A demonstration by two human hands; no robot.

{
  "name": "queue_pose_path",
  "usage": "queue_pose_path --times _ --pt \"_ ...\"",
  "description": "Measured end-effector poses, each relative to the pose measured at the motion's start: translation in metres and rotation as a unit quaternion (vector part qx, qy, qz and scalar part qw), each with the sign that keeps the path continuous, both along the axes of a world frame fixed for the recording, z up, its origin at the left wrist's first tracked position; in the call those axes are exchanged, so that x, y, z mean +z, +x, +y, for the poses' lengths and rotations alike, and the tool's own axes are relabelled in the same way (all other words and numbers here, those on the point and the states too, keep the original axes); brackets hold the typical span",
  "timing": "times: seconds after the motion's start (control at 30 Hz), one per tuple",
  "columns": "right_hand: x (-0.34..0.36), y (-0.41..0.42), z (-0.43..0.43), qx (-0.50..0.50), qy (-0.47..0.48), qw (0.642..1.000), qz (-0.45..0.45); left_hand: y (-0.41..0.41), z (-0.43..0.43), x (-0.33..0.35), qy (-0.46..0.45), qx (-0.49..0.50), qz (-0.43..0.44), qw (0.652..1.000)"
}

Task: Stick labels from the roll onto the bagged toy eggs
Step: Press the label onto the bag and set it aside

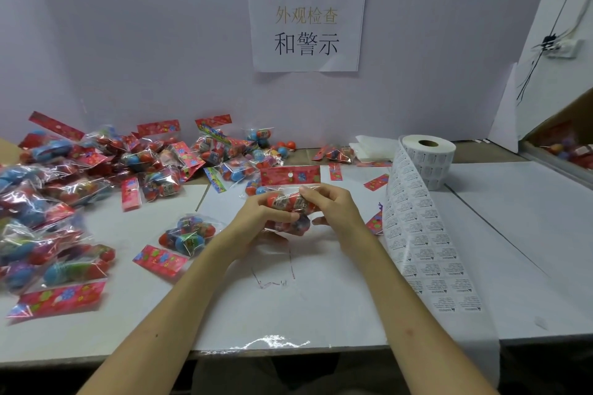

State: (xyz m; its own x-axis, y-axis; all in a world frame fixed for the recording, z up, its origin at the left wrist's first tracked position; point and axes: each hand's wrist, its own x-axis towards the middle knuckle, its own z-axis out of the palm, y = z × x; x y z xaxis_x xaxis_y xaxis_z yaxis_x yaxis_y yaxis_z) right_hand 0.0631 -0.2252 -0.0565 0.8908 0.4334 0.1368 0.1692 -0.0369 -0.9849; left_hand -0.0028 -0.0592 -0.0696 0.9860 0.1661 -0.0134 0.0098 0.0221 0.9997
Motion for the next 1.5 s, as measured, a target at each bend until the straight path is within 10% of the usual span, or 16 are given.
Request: queue_pose_path --times 0.3,0.63,0.93,1.2,1.5 --pt "-0.002 0.004 0.0 -0.07 -0.017 0.997 -0.03 -0.002 -0.003 0.004 0.064 -0.059 0.024 0.996" --pt "-0.003 -0.005 0.004 -0.085 -0.098 0.986 -0.104 0.0 0.003 0.0 0.023 0.109 0.016 0.994" --pt "0.057 -0.027 -0.053 -0.179 0.019 0.957 -0.228 0.002 -0.004 -0.005 0.353 0.199 -0.049 0.913" --pt "0.02 -0.04 -0.177 -0.223 -0.242 0.944 0.007 0.0 -0.005 -0.003 0.391 0.299 -0.102 0.865" --pt "0.034 -0.05 -0.126 -0.092 -0.09 0.99 -0.051 -0.007 -0.027 0.003 0.336 0.154 -0.199 0.908"
